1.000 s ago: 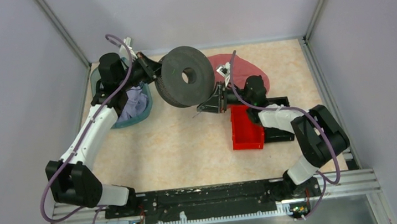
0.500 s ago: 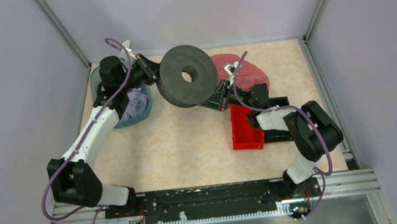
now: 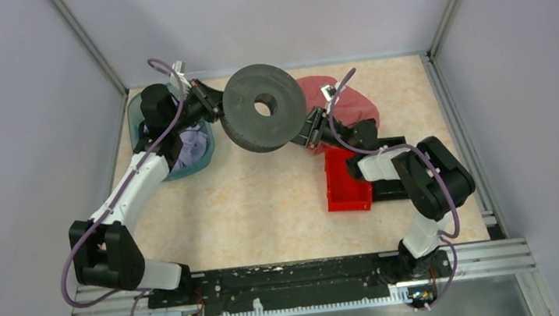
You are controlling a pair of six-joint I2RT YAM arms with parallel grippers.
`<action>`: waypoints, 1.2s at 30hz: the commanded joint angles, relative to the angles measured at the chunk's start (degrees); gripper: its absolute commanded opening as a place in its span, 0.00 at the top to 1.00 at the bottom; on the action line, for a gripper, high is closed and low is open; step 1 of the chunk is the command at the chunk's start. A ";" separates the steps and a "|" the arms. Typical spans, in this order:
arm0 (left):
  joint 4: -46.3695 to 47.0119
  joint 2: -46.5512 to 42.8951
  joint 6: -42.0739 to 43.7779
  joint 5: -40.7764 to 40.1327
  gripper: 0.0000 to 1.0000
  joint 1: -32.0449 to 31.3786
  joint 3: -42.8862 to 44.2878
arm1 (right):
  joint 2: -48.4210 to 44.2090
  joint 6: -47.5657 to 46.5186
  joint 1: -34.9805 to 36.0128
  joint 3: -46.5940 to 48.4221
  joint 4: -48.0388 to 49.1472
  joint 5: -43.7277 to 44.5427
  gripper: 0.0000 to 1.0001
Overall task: Wrap the cables
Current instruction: Wrap the cable around the cable reel.
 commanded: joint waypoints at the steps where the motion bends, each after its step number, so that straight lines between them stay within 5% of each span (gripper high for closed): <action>1: 1.30 0.37 -0.88 7.19 1.00 -1.95 -0.64 | 0.99 2.13 0.68 5.59 6.22 2.56 1.00; 18: 1.75 0.60 -2.09 7.83 1.00 -2.00 -0.46 | -0.11 -5.32 2.23 5.07 -0.76 1.80 1.00; 36: 2.01 -0.45 -1.96 8.24 1.00 -1.15 -0.73 | -1.65 -5.71 -0.08 4.74 -4.22 0.32 0.75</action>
